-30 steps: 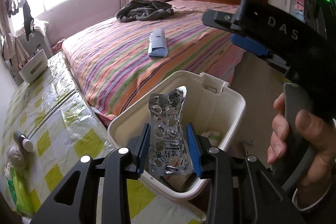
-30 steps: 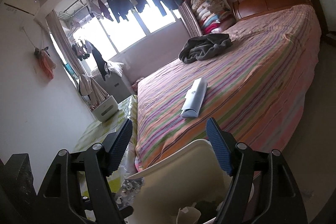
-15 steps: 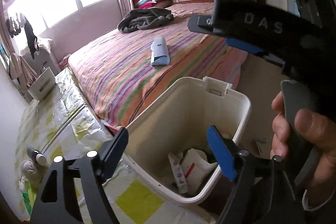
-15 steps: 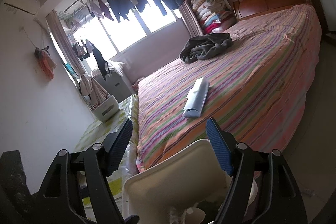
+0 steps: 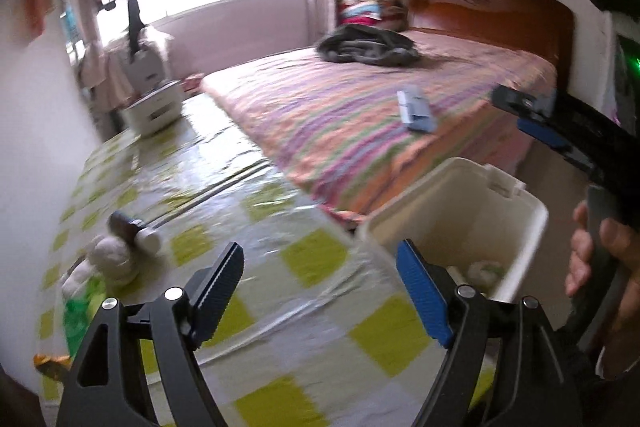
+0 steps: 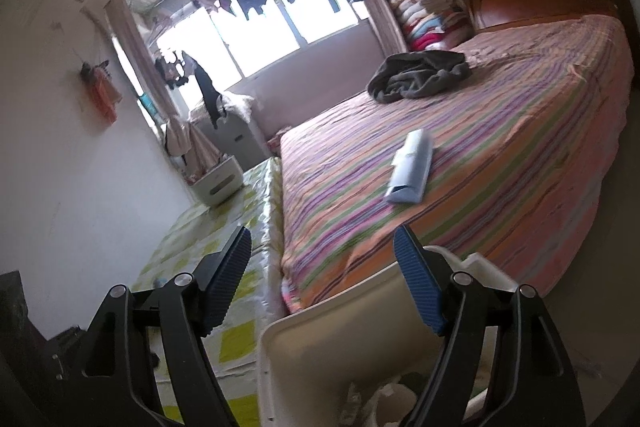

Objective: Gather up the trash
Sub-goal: 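Move both tools back toward the remaining trash on the table, then grasp the white fuzzy ball with the right gripper while the left grasps the yellow paper scrap, then carry both items over the white bin and open both grippers to drop them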

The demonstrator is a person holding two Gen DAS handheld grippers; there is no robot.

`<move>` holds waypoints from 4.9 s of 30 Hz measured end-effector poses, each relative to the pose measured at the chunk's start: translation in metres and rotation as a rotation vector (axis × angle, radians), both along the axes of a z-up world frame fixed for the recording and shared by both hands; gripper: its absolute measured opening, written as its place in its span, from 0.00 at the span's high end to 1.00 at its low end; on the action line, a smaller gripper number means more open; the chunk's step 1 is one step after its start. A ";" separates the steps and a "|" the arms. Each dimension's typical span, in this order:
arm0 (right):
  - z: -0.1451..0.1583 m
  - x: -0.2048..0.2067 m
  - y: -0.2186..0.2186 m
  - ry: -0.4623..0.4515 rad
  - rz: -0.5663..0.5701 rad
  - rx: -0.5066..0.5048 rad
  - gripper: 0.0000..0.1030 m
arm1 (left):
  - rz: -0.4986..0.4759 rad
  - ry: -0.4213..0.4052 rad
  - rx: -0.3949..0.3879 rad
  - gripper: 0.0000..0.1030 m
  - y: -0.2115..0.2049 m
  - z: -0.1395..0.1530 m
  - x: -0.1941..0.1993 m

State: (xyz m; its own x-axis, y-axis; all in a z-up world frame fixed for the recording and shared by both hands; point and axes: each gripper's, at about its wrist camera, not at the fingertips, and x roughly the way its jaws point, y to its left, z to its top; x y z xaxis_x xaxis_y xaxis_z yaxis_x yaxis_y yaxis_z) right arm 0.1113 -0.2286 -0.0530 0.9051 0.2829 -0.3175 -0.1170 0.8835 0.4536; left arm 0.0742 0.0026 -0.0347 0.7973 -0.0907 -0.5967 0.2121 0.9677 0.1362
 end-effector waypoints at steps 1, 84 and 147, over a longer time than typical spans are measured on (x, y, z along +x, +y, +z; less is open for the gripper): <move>0.000 0.001 0.006 0.002 0.013 -0.004 0.29 | 0.023 -0.005 -0.007 0.26 0.009 0.001 -0.001; -0.038 -0.054 0.345 0.209 0.903 -0.219 0.55 | 0.599 0.195 -0.210 0.71 0.316 -0.055 -0.036; -0.023 -0.003 0.082 0.120 0.221 -0.225 0.54 | 0.018 0.112 -0.182 0.74 0.037 -0.007 0.013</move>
